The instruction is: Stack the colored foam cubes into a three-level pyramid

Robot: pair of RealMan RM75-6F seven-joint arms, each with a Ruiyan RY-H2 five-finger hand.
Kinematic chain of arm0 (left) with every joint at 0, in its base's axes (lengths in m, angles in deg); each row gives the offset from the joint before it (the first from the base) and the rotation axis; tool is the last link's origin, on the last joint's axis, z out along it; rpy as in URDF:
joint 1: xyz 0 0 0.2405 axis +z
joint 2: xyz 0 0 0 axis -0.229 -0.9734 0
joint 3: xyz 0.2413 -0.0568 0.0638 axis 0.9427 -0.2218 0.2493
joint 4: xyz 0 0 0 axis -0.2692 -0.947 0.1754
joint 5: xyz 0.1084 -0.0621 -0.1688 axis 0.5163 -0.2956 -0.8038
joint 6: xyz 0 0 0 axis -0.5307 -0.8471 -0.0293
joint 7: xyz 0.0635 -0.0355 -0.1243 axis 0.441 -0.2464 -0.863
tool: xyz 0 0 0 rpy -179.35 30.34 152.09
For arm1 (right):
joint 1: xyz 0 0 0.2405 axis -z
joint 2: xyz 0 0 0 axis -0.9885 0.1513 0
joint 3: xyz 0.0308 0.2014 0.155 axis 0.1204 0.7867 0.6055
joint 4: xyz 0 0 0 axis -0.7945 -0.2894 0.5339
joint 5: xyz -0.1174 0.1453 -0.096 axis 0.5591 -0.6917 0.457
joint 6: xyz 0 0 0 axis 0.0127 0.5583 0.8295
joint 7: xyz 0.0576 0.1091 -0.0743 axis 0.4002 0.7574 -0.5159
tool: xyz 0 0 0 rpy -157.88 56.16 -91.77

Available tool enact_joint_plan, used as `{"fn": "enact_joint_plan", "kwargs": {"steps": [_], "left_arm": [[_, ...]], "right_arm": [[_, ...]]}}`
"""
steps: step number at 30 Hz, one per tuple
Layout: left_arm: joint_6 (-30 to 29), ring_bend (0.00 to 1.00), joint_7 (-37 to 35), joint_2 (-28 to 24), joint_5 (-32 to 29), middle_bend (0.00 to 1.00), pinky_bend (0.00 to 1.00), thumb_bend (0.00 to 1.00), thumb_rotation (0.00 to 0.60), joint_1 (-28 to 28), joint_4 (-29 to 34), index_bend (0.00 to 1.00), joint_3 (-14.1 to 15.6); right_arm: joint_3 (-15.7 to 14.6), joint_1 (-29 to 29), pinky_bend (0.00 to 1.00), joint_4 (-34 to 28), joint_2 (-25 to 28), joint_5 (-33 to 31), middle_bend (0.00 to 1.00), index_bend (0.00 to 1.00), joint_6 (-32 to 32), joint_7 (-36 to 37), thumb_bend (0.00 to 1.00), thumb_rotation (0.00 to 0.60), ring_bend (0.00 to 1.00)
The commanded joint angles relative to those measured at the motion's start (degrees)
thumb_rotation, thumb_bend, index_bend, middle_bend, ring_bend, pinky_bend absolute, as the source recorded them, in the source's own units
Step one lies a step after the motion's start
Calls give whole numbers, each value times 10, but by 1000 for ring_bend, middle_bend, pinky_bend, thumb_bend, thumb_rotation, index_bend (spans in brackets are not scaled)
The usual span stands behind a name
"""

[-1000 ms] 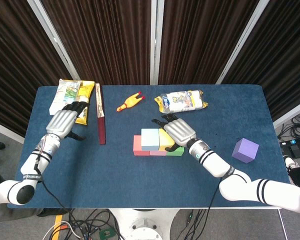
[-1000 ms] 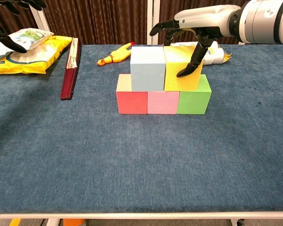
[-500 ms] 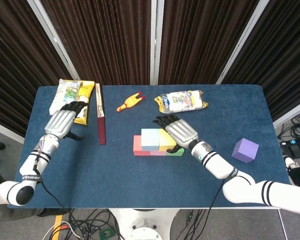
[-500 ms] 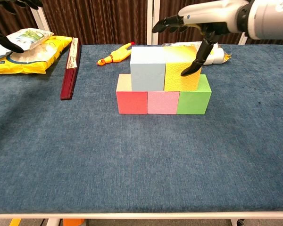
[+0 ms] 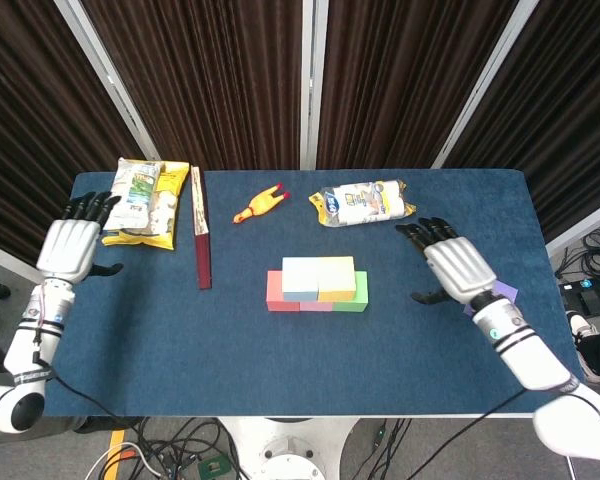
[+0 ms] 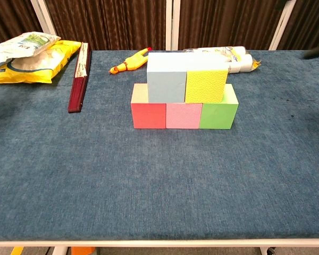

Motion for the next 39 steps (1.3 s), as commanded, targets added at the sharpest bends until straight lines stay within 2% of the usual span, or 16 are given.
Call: {"fn": "enact_joint_plan", "kwargs": {"steps": [1, 8, 16, 28, 33, 39], "left_arm": [[-29, 0, -7, 1, 12, 59, 98, 66, 600, 39, -15, 93, 15], [-24, 0, -23, -23, 0, 59, 98, 66, 600, 73, 12, 94, 22], [-14, 0, -42, -36, -7, 59, 98, 66, 600, 89, 31, 94, 12], [5, 0, -72, -50, -13, 59, 99, 65, 600, 100, 47, 93, -6], [12, 0, -91, -58, -3, 59, 100, 66, 600, 106, 55, 92, -9], [20, 0, -120, -66, 10, 59, 101, 66, 600, 113, 60, 90, -11]], "right_arm": [[-37, 54, 0, 25, 41, 56, 156, 0, 28, 50, 54, 600, 0], [-84, 75, 0, 111, 50, 139, 150, 0, -2, 51, 46, 600, 0], [-104, 74, 0, 232, -11, 192, 102, 0, -30, 31, 0, 600, 0], [-111, 79, 0, 424, -119, 245, 7, 0, 0, 55, 0, 600, 0], [-126, 76, 0, 497, -154, 288, 0, 0, 32, 50, 0, 600, 0], [-139, 74, 0, 554, -181, 321, 24, 0, 63, 53, 0, 600, 0]]}}
